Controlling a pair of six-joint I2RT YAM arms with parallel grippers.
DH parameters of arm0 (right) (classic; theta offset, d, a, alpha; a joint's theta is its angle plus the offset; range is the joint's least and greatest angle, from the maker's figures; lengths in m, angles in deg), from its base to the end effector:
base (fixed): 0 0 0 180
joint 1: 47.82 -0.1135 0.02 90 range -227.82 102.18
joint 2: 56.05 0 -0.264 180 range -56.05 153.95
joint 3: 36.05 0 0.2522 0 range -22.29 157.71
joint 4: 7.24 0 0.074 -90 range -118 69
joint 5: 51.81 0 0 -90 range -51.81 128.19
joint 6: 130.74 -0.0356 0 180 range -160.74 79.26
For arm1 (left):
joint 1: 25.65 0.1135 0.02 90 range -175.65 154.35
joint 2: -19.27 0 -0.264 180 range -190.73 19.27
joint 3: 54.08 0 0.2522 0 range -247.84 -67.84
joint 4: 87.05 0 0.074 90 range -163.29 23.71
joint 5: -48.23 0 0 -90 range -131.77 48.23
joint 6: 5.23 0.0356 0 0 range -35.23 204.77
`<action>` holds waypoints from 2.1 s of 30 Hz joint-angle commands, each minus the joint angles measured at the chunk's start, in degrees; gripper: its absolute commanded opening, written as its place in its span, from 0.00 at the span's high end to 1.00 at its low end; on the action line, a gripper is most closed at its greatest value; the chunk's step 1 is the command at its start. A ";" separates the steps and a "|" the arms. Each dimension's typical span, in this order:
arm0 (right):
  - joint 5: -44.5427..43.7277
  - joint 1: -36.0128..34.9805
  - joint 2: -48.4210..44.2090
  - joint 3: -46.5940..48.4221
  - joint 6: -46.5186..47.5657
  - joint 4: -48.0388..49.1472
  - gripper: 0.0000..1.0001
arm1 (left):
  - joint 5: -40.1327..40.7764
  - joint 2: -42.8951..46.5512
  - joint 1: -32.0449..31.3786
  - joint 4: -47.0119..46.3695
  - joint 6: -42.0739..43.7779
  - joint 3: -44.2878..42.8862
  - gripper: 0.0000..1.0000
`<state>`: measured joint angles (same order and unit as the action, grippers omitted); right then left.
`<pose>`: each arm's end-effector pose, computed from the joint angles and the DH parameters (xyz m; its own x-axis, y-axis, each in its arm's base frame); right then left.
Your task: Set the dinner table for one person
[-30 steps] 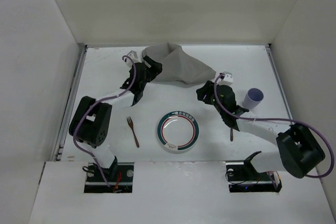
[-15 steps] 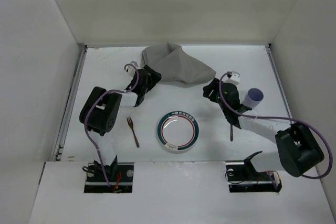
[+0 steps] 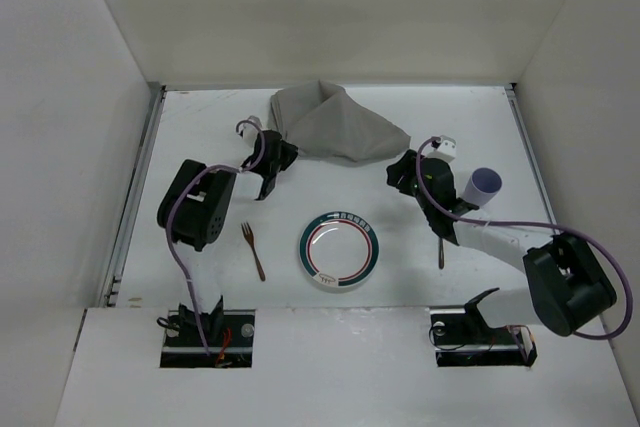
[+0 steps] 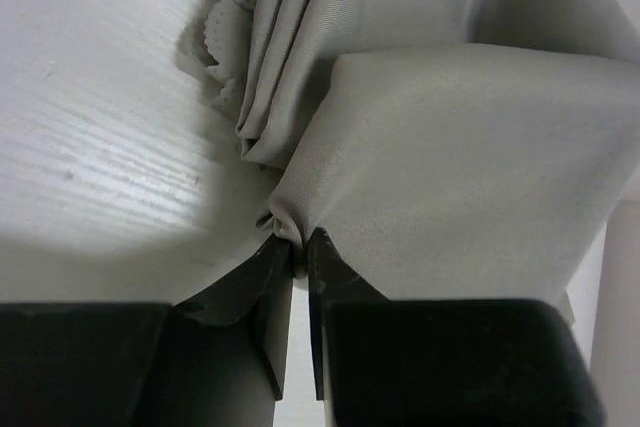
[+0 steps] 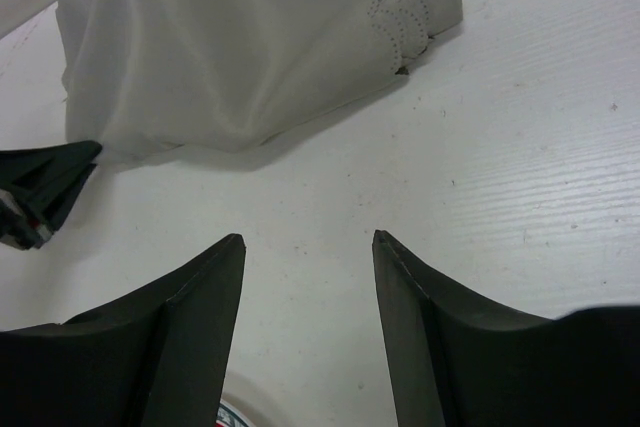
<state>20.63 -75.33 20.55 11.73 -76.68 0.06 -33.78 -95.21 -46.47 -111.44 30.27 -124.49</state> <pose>0.2535 0.1199 0.2091 -0.3758 0.4352 -0.8182 0.0360 0.8890 0.4564 0.3882 -0.1423 0.1416 -0.3698 -0.7219 -0.5849 -0.1229 0.6620 -0.7394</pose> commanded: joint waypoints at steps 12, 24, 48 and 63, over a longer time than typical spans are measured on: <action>2.53 -3.47 3.56 4.83 1.31 0.48 0.29 | 7.39 34.06 -19.12 4.75 20.74 0.32 0.93; 0.07 -3.74 3.48 5.80 -0.18 -4.18 0.25 | -2.88 10.59 -21.15 10.10 18.56 -20.35 0.58; 0.60 -12.08 3.29 10.88 2.90 -9.36 0.25 | 5.19 38.89 1.26 -4.65 -3.68 30.01 0.22; 1.30 -19.73 7.86 16.16 3.25 -11.65 0.21 | -1.21 23.61 14.27 -1.67 -12.65 22.99 0.30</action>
<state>22.29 -94.10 27.70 24.93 -74.41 -12.11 -31.33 -69.46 -33.45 -111.16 20.81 -97.25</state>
